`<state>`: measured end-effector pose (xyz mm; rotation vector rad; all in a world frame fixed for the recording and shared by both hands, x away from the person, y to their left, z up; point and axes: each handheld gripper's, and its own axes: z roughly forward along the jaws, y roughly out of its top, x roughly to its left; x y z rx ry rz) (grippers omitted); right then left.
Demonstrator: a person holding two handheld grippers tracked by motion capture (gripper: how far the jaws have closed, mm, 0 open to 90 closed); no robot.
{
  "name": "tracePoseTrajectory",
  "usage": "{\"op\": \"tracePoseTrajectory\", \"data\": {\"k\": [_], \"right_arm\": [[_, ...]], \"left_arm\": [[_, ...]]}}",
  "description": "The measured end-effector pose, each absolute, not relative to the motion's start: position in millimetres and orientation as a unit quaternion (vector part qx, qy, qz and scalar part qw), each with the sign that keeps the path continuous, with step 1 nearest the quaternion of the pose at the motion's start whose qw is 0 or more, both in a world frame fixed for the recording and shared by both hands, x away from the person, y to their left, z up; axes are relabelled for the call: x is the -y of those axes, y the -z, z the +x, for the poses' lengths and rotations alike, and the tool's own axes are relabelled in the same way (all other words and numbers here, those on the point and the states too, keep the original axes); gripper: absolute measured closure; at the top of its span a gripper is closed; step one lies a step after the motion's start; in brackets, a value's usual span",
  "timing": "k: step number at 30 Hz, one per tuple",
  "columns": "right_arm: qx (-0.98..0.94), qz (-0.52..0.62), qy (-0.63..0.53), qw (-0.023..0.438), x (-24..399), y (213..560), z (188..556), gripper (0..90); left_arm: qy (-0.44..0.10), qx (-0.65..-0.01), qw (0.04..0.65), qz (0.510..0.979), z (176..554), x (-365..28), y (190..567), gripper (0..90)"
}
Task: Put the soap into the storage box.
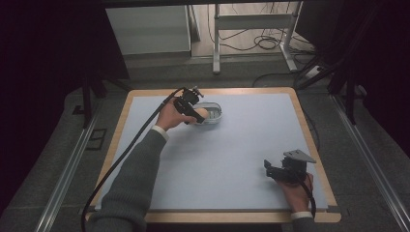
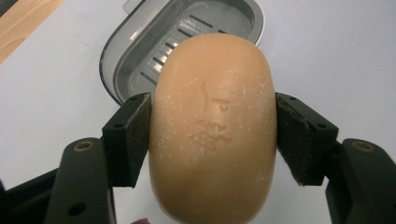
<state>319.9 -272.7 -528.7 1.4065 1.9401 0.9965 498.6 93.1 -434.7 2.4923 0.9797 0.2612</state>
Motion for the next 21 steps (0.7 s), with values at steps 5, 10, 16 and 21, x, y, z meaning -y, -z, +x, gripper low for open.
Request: {"op": "tracePoseTrajectory", "data": {"k": [5,10,16,21], "right_arm": [[-0.720,0.522,-0.369,0.269,272.1,528.7,320.0,8.6],[-0.721,0.521,-0.369,0.270,272.0,528.7,319.8,8.6],[-0.721,0.521,-0.368,0.271,272.3,528.8,320.0,8.6],[-0.721,0.521,-0.368,0.271,272.2,528.7,319.9,8.6]], "left_arm": [[-0.088,-0.350,0.233,0.903,505.8,-89.9,437.2,32.6],[-0.091,-0.349,0.230,0.904,511.5,-86.6,437.5,32.6],[-0.092,-0.344,0.227,0.907,518.6,-82.1,437.9,32.6],[-0.092,-0.343,0.223,0.908,523.3,-76.2,440.4,32.6]]}}
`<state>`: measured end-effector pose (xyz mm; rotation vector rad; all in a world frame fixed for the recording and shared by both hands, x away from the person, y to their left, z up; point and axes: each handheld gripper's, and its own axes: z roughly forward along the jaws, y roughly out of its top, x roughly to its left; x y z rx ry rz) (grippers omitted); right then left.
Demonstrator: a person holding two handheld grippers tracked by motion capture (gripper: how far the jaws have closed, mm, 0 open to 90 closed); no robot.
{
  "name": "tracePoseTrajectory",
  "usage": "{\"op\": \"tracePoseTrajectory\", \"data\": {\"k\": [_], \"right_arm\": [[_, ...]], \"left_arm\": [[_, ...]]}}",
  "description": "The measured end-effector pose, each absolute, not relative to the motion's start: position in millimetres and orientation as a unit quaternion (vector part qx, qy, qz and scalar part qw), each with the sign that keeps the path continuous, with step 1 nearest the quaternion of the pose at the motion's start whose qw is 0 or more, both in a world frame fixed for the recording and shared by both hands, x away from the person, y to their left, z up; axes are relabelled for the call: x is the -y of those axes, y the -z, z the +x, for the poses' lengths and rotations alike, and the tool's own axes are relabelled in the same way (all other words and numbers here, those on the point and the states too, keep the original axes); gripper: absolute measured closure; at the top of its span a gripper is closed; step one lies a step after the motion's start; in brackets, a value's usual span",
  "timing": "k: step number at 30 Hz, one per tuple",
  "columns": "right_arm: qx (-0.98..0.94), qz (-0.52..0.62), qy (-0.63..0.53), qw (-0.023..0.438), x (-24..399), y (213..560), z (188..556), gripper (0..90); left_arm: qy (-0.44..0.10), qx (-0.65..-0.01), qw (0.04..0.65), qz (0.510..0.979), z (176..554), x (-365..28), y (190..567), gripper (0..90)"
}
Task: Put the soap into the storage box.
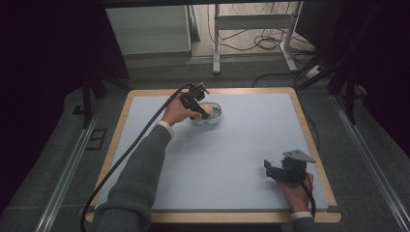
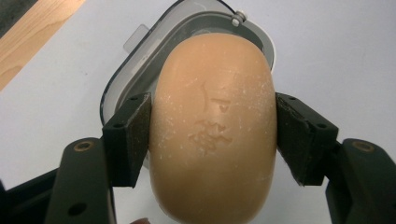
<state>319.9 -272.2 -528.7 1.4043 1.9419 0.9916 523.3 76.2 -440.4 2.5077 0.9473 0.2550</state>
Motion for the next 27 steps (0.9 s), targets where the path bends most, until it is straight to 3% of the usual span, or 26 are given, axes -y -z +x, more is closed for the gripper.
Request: {"op": "tracePoseTrajectory", "data": {"k": [27], "right_arm": [[-0.720,0.522,-0.370,0.268,272.7,528.8,320.2,8.6]], "left_arm": [[-0.077,-0.343,0.231,0.907,540.1,-63.0,460.4,30.8]]}}
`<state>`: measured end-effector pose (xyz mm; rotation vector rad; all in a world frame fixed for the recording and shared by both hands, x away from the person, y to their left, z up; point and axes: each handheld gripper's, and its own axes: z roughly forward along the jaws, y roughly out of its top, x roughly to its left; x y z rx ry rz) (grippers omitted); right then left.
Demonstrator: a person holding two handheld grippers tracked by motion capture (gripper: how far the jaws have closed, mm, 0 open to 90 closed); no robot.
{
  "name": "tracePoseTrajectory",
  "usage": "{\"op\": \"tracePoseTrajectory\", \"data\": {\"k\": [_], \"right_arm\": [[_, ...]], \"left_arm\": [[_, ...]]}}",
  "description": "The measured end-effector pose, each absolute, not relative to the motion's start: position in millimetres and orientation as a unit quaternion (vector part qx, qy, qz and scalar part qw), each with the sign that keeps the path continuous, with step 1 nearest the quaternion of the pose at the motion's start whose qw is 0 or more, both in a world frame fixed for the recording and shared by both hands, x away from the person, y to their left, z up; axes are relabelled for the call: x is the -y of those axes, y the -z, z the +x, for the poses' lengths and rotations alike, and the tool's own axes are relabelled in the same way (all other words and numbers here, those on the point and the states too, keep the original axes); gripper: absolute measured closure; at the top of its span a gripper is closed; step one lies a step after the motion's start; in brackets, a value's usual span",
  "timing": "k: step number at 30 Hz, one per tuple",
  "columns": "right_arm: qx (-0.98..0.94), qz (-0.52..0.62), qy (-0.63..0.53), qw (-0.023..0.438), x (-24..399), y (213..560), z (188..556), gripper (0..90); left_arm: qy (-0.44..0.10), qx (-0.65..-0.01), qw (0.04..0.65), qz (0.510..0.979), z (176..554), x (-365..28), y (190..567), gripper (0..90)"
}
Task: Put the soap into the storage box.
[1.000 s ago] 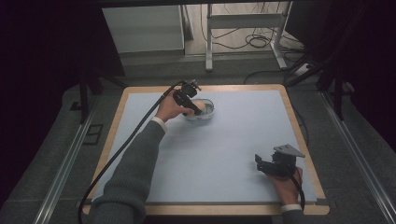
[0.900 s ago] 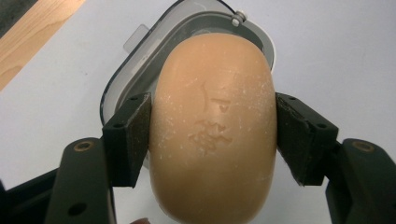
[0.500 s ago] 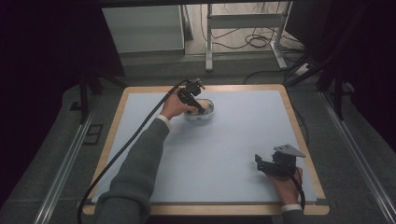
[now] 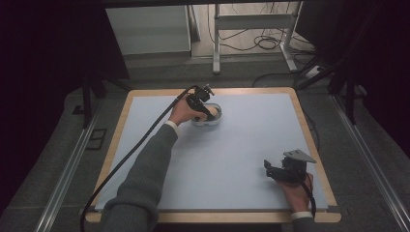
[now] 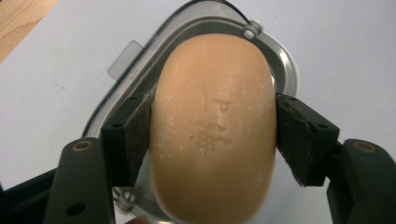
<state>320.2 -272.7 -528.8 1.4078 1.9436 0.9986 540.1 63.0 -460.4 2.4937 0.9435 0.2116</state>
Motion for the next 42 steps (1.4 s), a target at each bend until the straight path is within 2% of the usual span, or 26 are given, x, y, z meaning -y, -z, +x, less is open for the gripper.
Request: {"op": "tracePoseTrajectory", "data": {"k": [6,18,42], "right_arm": [[-0.721,0.521,-0.370,0.268,272.8,528.7,320.2,8.6],[-0.720,0.523,-0.369,0.268,272.5,528.8,320.3,8.6],[-0.720,0.522,-0.369,0.270,272.5,528.8,320.0,8.6]], "left_arm": [[-0.080,-0.339,0.234,0.908,534.4,-62.7,454.0,23.7],[-0.090,-0.333,0.257,0.903,513.9,-77.9,443.8,18.7],[-0.108,-0.365,0.324,0.866,412.3,-151.4,466.1,17.5]]}}
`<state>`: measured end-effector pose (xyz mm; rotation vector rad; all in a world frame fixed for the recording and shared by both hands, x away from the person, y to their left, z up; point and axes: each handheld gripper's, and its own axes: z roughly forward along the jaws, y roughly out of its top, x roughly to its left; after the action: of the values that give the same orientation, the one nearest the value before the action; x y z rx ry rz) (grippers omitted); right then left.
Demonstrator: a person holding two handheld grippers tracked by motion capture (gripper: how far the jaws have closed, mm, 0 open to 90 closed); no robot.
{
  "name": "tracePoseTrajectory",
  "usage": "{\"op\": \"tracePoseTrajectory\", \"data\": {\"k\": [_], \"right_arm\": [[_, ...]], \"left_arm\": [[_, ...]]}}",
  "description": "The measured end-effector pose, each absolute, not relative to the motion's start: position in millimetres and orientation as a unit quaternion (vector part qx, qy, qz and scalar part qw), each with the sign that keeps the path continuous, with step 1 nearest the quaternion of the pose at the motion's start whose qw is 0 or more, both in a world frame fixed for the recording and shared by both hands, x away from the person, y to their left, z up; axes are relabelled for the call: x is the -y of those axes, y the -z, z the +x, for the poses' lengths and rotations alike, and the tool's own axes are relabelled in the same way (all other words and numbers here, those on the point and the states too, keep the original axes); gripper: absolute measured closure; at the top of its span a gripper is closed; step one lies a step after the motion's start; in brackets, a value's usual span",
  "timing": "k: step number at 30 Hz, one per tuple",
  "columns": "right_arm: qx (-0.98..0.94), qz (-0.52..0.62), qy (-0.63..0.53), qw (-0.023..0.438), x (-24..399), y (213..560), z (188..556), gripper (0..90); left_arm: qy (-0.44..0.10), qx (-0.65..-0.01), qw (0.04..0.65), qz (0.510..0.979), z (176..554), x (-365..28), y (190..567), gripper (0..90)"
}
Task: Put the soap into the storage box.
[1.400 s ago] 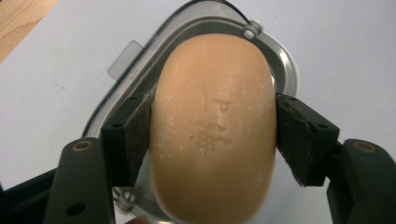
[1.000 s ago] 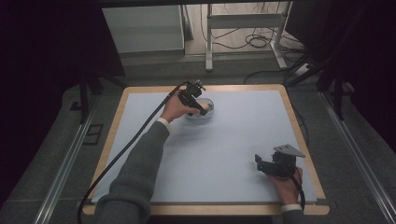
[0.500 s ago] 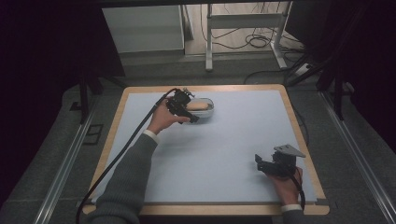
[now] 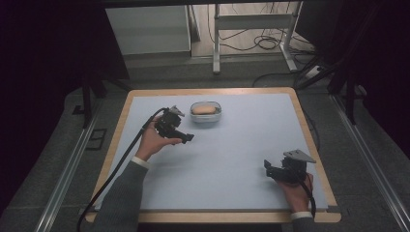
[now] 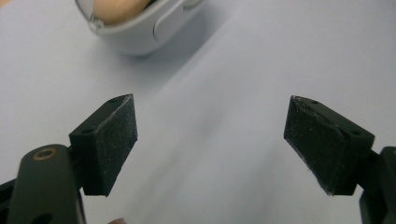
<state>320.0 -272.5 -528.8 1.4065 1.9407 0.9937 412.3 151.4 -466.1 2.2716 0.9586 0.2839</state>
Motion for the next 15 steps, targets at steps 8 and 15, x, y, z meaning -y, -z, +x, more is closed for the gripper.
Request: {"op": "tracePoseTrajectory", "data": {"k": [8,15], "right_arm": [[-0.720,0.522,-0.369,0.270,272.5,528.8,320.0,8.6],[-0.720,0.522,-0.367,0.272,272.0,528.8,320.0,8.6]], "left_arm": [[-0.107,-0.387,0.343,0.849,379.7,-180.6,478.2,18.0],[-0.110,-0.419,0.345,0.833,347.8,-210.1,495.4,18.0]]}}
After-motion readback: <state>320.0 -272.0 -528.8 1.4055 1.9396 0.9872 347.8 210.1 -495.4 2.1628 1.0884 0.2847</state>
